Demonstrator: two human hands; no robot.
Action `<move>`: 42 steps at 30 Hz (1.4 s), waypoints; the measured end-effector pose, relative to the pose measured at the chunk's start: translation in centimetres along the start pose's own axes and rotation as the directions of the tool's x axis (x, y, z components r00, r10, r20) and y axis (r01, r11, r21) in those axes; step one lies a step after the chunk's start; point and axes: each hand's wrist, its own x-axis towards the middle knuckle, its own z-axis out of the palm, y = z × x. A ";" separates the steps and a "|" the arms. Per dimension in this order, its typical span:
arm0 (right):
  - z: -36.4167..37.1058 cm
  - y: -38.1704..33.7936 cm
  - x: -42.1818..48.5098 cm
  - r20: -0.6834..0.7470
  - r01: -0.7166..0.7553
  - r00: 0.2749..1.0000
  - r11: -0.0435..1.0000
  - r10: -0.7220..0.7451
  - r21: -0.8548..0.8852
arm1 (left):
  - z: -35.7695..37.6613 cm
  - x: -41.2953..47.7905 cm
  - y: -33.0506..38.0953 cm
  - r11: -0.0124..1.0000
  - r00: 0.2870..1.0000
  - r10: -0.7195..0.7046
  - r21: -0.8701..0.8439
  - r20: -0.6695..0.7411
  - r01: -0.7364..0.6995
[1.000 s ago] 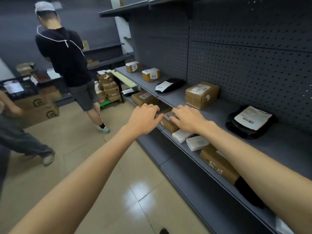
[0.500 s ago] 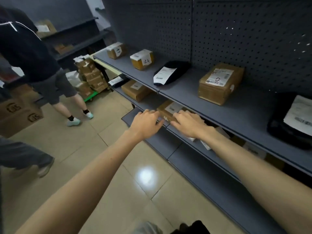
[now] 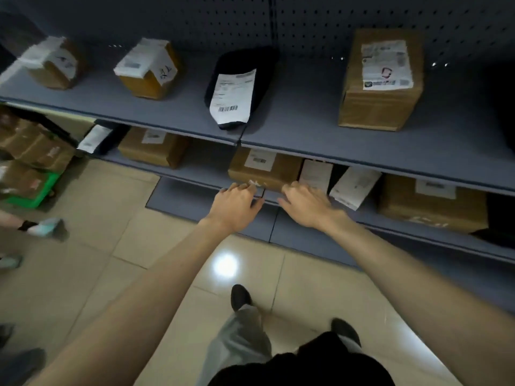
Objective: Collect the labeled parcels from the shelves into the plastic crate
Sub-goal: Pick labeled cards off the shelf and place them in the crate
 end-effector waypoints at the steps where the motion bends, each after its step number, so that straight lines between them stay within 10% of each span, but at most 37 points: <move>1: 0.8 -0.7 0.9 -0.005 -0.052 0.999 0.998 0.052 0.020 | 0.4 0.9 -1.5 0.999 0.999 0.033 -0.007 0.018 -0.033; 15: 9.1 -3.1 13.5 -0.140 -0.383 0.906 0.914 0.401 0.134 | 7.2 11.9 -15.5 0.987 0.986 0.151 -0.075 0.071 -0.145; 23: 12.6 2.6 18.0 -0.211 -0.598 0.724 0.750 0.657 0.282 | 12.2 18.3 -18.7 0.867 0.998 -0.020 -0.495 0.066 0.050; 33: 15.4 6.3 21.7 -0.039 -0.518 0.608 0.433 0.793 0.738 | 15.6 23.9 -17.7 0.495 0.948 -0.187 -0.809 0.258 0.318; 42: 18.3 2.4 17.0 -0.098 -0.328 0.589 0.349 0.802 0.878 | 17.7 18.1 -18.9 0.457 0.957 -0.208 -0.846 0.200 0.276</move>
